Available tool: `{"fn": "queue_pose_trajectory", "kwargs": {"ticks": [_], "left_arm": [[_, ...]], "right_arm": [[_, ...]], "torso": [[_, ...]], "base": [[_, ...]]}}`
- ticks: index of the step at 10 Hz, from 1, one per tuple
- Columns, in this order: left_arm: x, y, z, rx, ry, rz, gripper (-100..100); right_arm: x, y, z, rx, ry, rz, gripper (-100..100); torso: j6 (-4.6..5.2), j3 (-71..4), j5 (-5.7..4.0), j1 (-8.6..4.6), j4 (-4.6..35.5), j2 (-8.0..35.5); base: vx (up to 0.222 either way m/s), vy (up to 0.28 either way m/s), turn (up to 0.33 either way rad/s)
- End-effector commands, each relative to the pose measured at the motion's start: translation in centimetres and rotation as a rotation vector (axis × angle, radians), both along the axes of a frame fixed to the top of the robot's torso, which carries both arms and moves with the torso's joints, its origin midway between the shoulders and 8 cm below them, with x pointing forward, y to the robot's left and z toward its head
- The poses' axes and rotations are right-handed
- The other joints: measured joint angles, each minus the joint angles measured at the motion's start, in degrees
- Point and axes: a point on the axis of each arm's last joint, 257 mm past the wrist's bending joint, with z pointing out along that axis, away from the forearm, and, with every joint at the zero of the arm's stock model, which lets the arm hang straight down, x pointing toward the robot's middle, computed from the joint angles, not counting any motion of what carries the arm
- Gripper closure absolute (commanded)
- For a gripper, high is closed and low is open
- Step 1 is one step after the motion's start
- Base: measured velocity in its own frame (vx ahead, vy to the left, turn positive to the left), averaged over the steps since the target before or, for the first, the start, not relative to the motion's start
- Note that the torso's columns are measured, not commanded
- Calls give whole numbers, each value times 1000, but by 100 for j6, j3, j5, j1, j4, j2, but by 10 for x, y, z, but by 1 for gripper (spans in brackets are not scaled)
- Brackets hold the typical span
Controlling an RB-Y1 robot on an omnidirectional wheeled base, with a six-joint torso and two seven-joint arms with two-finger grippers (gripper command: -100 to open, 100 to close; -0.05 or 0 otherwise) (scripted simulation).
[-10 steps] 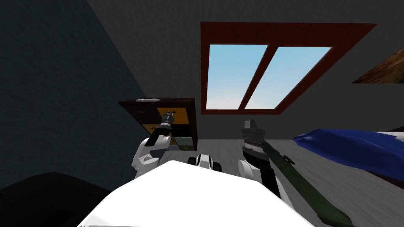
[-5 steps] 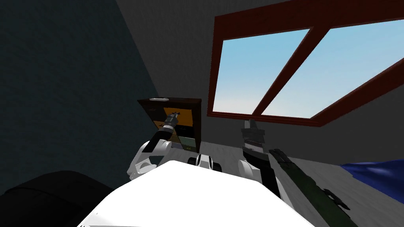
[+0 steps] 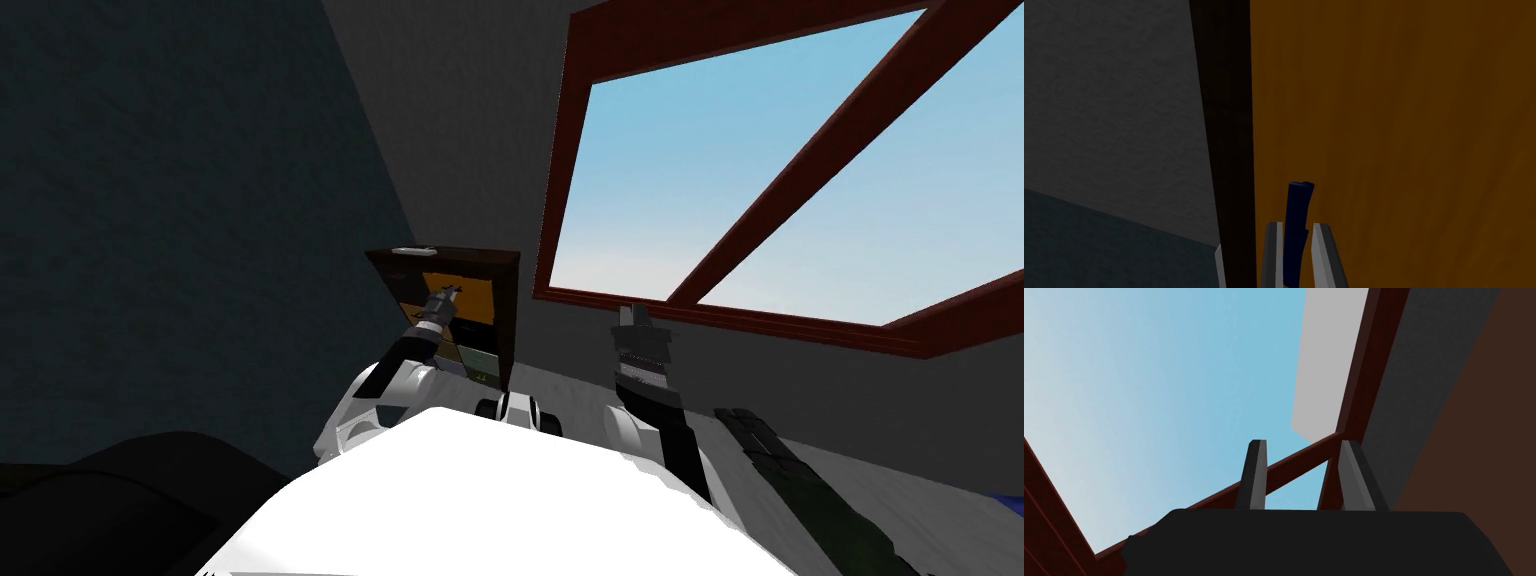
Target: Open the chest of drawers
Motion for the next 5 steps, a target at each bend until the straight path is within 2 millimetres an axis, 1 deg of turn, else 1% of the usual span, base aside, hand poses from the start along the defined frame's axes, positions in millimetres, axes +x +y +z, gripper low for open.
{"fn": "queue_pose_trajectory", "kwargs": {"ticks": [1,2,5], "left_arm": [[10,14,-1,1,16,33,100],[13,19,-2,1,21,44,100],[21,34,-3,-3,37,78,100]], "right_arm": [[0,0,0,0,0,0,0],[0,0,0,0,0,0,0],[0,0,0,0,0,0,0]], "torso": [[-1,12,-2,10,17,26],[-5,32,0,4,19,53],[0,-9,-13,-5,16,-5]], "base": [[-179,24,-196],[-200,17,-131],[-161,-5,-150]]}}
